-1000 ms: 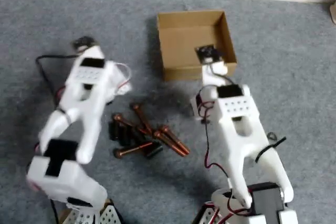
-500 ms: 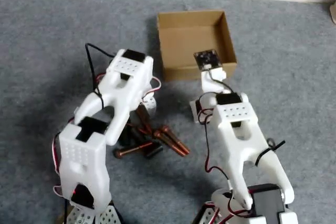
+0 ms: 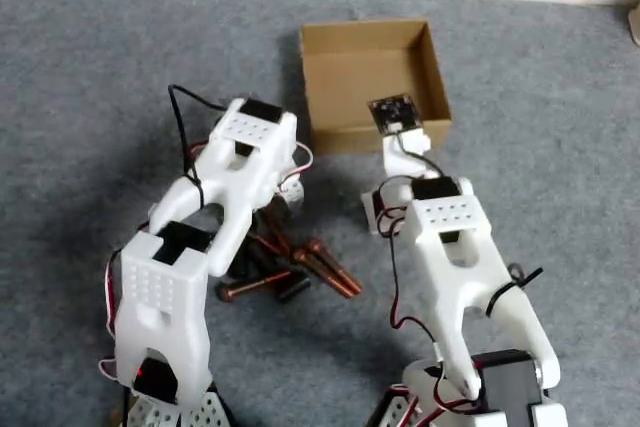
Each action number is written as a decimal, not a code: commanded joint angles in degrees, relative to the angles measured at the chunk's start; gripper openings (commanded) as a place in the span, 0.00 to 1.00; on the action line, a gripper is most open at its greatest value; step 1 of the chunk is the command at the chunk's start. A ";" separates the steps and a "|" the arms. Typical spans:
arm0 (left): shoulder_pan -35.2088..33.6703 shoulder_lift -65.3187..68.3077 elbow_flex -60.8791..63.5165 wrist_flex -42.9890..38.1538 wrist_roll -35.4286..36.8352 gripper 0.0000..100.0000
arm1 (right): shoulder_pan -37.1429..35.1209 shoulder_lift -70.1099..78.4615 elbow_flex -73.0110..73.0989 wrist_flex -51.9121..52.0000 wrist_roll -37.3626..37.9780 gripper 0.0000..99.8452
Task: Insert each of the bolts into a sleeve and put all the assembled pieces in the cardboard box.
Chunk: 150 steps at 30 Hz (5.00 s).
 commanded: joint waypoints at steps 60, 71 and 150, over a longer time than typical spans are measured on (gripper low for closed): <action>2.42 -21.23 20.97 -12.84 -4.04 0.00 | 0.84 -2.51 12.70 -26.86 0.53 0.01; 2.42 -38.20 40.48 -29.63 -8.00 0.00 | 0.84 -3.03 17.19 -32.57 0.53 0.01; 14.37 -137.45 100.44 -70.86 -16.79 0.00 | -25.63 -85.05 59.56 -20.26 0.88 0.01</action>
